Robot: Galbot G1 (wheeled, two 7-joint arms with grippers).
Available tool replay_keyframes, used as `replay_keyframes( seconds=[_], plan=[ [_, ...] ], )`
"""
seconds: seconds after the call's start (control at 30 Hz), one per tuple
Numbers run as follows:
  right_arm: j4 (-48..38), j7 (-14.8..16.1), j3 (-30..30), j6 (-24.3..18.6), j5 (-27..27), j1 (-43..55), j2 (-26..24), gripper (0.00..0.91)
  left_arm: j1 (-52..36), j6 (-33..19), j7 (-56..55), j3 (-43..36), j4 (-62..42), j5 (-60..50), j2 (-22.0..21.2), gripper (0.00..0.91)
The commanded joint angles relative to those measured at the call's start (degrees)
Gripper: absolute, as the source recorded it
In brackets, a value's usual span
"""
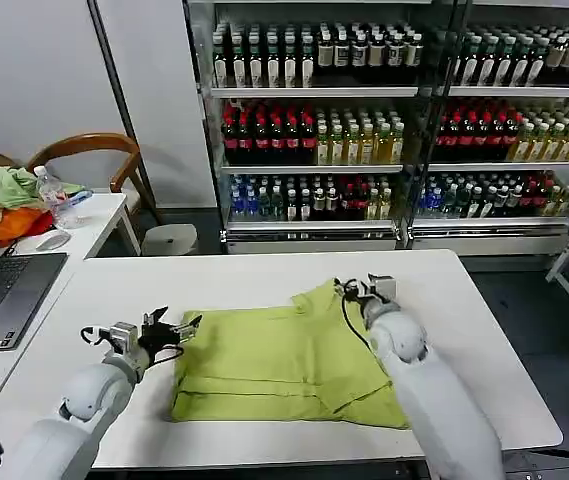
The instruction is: Fold and organize the clothes.
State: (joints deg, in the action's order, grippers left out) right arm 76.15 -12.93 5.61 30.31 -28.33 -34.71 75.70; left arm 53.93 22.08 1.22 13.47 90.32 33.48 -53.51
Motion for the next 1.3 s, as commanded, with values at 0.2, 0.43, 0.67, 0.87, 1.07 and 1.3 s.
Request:
replay_keyframes(
  seconds=[0.2,0.43,0.67,0.87,1.07,1.3],
  plan=[
    [-12.91,2.08,-1.77,-1.28,0.98,5.69,4.63,0.907,-6.21,-1.05,1.34,-3.83,-9.55,0.32,-1.26,0.907],
    [-14.55,3.26,-1.92,-2.04,-0.13,5.54,5.33,0.816,-5.95,-0.74,2.28,-3.62,-10.02,0.44,-1.72,0.121],
    [-14.76,4.67,-2.36,-2.22,-0.65,5.29,5.16,0.0,-5.67,-0.86,3.02,-3.09,-10.46,0.67,-2.43,0.03],
    [-13.66,4.37,-2.77,-2.18,-1.47,5.32,5.04,0.0,-5.31,-0.33,4.29,-2.78,-9.86,0.74,-2.48,0.03],
    [-13.52,4.52,-2.7,-2.29,-1.48,5.4,4.87,0.0,-4.61,-0.3,4.34,-2.5,-8.96,0.93,-2.38,0.03],
    [-10.55,4.04,-2.23,-3.19,-1.59,5.29,4.27,0.0,-4.36,-0.79,4.28,-1.84,-7.73,2.66,-2.18,0.03]
  ],
)
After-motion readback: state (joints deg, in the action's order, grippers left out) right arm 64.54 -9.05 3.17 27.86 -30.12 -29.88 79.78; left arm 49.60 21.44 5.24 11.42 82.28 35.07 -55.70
